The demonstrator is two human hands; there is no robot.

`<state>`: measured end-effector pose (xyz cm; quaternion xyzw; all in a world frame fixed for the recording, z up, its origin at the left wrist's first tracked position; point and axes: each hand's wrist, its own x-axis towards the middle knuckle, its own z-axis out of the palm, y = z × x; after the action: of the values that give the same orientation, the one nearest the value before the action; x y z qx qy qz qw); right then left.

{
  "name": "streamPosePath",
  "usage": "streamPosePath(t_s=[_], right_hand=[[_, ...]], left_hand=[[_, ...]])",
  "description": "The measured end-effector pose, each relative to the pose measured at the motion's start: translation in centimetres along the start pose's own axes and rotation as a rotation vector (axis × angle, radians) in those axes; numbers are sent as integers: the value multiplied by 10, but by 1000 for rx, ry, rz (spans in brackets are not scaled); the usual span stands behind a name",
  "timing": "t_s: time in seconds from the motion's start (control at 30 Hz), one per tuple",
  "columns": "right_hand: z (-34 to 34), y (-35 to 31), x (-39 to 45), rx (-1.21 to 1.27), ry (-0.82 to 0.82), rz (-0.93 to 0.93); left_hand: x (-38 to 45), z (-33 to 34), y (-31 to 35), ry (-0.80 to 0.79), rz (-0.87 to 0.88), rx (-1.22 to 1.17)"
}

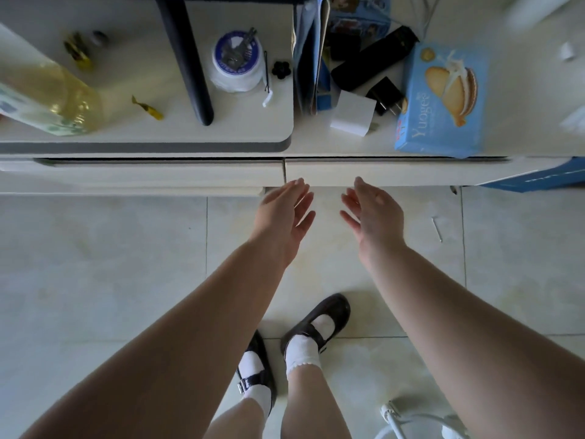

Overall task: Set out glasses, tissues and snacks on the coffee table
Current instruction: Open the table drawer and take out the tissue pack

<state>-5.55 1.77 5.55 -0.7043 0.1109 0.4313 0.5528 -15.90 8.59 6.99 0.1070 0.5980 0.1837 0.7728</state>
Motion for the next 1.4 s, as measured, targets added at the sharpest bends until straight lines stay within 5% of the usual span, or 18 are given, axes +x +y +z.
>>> streamPosePath(t_s=[0.4, 0.7, 1.07, 1.4], right_hand=[[40, 15, -116, -240, -305, 43], [90, 93, -244, -603, -781, 68], [37, 278, -441, -1090, -1354, 115], [-87, 517, -529, -1458, -1938, 113]], left_hand=[[-105, -111, 20, 196, 177, -191], [-235, -244, -40, 472, 340, -628], [-409, -403, -244, 868, 545, -1098], [-430, -490, -493, 1266, 622, -1311]])
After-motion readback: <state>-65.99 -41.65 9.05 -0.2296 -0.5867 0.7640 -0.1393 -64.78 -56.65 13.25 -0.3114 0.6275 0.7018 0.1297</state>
